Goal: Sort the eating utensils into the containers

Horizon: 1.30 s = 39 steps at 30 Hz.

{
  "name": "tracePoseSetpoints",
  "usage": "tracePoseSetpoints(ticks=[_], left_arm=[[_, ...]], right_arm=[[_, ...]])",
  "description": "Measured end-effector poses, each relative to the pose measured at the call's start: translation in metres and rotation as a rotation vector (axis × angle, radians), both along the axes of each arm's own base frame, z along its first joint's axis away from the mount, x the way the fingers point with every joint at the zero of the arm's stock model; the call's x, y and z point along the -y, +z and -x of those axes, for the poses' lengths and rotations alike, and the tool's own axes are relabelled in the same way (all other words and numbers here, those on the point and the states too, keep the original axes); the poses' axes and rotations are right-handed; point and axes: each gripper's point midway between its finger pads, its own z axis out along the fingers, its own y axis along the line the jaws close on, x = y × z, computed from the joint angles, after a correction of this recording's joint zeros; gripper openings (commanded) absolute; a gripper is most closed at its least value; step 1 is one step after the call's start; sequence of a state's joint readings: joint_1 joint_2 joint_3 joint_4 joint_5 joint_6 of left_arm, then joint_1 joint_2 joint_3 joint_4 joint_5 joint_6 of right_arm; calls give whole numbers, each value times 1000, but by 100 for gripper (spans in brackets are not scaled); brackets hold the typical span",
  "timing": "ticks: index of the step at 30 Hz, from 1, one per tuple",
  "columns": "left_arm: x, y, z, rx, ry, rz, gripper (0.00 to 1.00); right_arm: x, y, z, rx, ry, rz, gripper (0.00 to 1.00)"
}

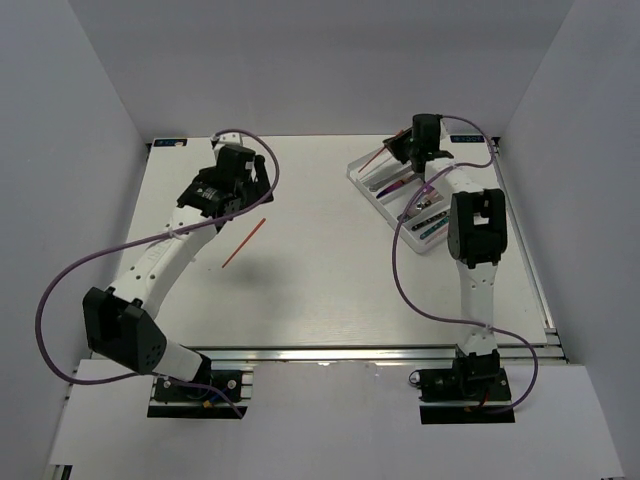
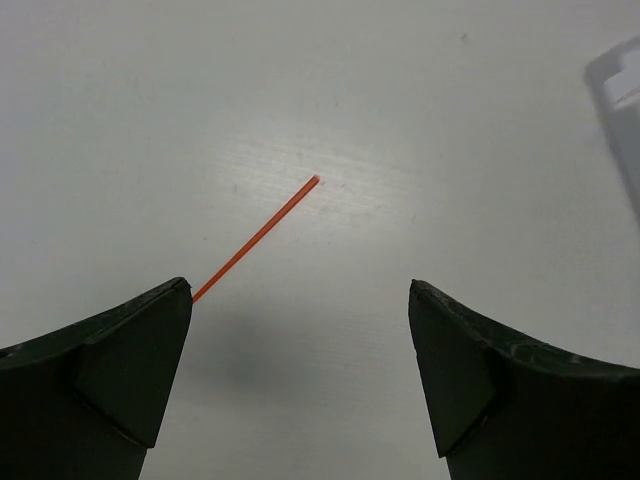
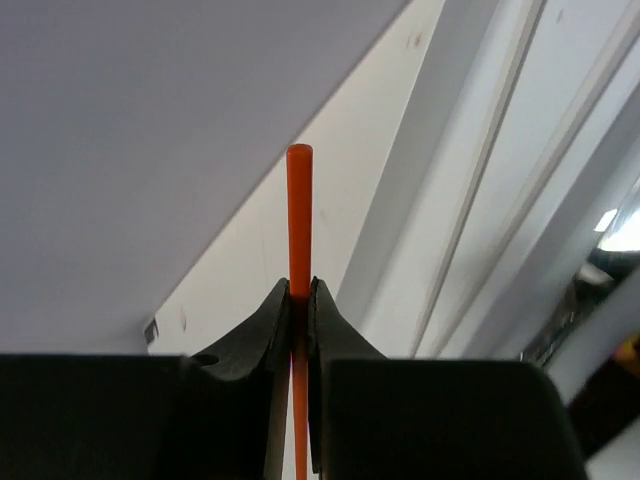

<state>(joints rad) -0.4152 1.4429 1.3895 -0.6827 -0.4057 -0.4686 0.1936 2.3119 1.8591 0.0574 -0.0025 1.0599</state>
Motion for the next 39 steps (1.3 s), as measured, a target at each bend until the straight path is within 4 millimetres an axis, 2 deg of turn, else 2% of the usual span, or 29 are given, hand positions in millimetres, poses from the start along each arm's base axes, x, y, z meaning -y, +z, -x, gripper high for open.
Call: tracePoseSetpoints(ticks=[2, 5, 9, 10, 12, 13, 17, 20, 21, 24, 29, 32, 34, 37, 39], left_arm=[[-4, -26, 6, -59, -9, -42, 98], [-8, -53, 9, -127, -19, -94, 98], [-12, -58, 7, -138, -23, -124, 98], [-12, -56, 6, -135, -24, -126, 98], [-14, -55, 4, -129, -25, -131, 98], [-15, -55, 4, -129, -25, -134, 98], [-18, -55, 3, -129, -29, -145, 98], [-18, -56, 3, -134, -38, -150, 98], [-18, -56, 3, -137, -46, -152, 98], [-16, -57, 1, -144, -69, -160, 98], [-12, -57, -8, -151, -111, -189, 98], [-10, -71, -15, -189, -146, -227, 98], [-7, -88, -21, -236, -189, -240, 98], [-2, -124, -30, -335, -263, -225, 91], [-4, -145, -34, -397, -300, -197, 84]], right_arm=[[14, -3, -21, 9, -55, 10, 0], [28, -13, -39, 8, -107, 27, 0], [39, -38, -44, -21, -140, 47, 0], [40, -42, -44, -27, -144, 50, 5], [41, -52, -43, -40, -147, 55, 7], [41, -54, -43, -43, -147, 56, 12], [39, -59, -42, -31, -148, 55, 44], [37, -60, -42, -30, -143, 56, 60], [36, -58, -42, -21, -140, 56, 64], [33, -47, -42, -4, -126, 59, 67], [33, -12, -32, 34, -95, 87, 74], [31, 35, -13, 92, -32, 124, 76], [25, 74, 7, 143, 46, 146, 76], [16, 128, 51, 236, 177, 182, 76], [10, 140, 98, 266, 281, 198, 76]])
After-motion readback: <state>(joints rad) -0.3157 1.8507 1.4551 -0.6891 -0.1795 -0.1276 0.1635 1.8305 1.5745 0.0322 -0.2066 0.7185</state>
